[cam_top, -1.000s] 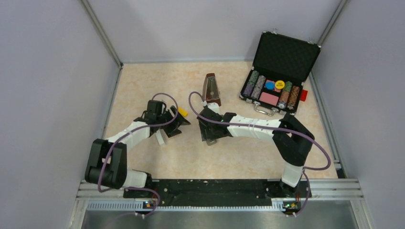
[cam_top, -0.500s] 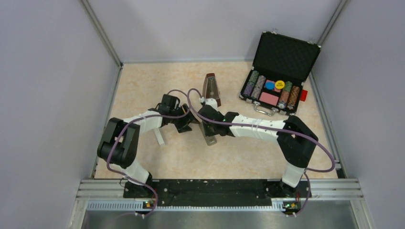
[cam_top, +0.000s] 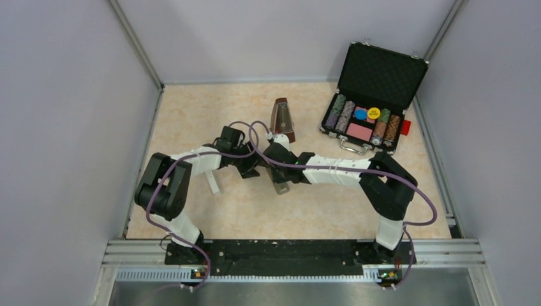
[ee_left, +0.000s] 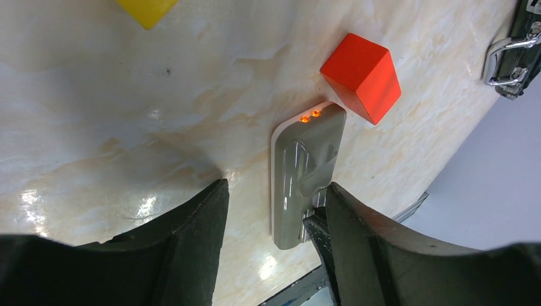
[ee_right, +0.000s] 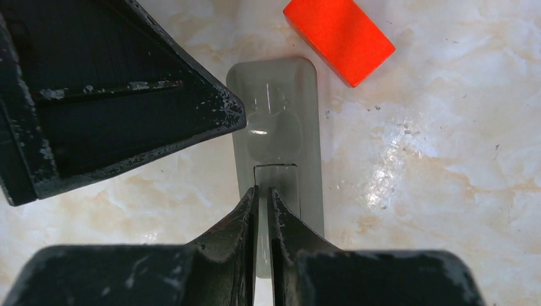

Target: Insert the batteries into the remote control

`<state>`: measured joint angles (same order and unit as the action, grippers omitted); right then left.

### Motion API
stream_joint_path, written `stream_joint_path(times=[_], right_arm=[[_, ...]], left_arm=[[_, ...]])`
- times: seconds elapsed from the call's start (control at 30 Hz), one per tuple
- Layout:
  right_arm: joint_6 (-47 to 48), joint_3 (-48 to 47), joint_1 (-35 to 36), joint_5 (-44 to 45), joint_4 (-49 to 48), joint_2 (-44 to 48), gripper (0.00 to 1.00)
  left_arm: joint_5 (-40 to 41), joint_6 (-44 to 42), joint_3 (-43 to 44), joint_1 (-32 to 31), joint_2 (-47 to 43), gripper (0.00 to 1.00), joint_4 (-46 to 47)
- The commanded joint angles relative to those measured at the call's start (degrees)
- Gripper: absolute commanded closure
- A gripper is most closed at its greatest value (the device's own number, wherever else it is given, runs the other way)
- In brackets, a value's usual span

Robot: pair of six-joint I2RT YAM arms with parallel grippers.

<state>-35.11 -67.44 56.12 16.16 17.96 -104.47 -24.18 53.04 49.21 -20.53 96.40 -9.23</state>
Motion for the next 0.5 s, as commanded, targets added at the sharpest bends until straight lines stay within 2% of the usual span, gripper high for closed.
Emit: stream_joint_path(times=[0.0,0.33,0.47], right_arm=[[-0.9,2.1,-0.7,-1.9,0.9,-1.8,0.91],[0.2,1.2,-1.8,-2.6,-0.5,3.5,0.9],[0.5,1.7,-1.9,-2.5,-1.3,6.7,0.86]], left_arm=[[-0.2,0.2,2.0,-0.5,0.8,0.38,0.9],[-1.7,-0.5,2.8,-0.9,0.0,0.39,1.6],[-1.6,-0.7,3.4,-1.0,-0.4,0.4,1.3]])
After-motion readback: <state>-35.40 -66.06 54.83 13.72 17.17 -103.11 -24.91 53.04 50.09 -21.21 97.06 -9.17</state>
